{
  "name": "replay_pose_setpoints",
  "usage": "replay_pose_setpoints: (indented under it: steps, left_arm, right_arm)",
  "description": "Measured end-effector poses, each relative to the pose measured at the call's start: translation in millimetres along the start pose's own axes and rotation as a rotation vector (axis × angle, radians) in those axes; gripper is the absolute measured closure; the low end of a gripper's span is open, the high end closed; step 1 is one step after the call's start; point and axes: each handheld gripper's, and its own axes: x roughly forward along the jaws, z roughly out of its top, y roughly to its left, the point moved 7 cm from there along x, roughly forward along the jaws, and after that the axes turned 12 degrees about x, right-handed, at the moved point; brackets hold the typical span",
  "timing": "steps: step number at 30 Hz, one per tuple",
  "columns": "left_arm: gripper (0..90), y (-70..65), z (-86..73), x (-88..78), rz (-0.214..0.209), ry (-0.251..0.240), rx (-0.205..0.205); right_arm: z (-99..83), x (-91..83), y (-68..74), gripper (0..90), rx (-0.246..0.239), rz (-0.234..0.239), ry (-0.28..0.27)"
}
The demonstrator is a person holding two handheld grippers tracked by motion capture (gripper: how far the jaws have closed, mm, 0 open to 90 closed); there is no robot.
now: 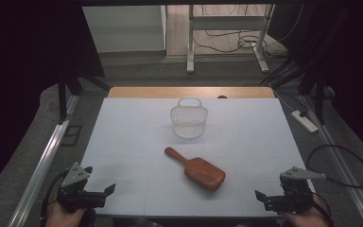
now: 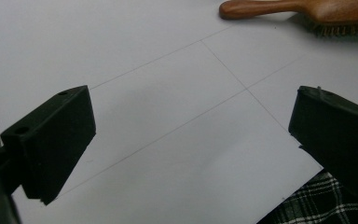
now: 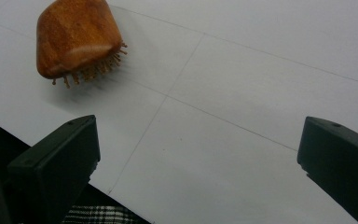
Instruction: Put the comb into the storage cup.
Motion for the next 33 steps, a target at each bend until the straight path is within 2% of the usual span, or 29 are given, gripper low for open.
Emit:
replay_pose_setpoints:
  steps: [8, 25, 33]
  left_arm:
    - [1.3, -1.2, 0.2, 0.0, -0.022, -0.009, 0.008]
    - [1.3, -2.3, 0.2, -0.1, -0.034, -0.009, 0.022]
    - [1.3, -2.6, 0.4, -0.1, -0.035, -0.012, 0.024]
  right_arm:
    - [0.0, 0.6, 0.9, 0.0, -0.008, 0.006, 0.005]
    - [0.4, 0.5, 2.0, 0.0, -0.010, 0.018, 0.011]
    - [5.1, 0.4, 6.2, 0.0, -0.029, 0.047, 0.011]
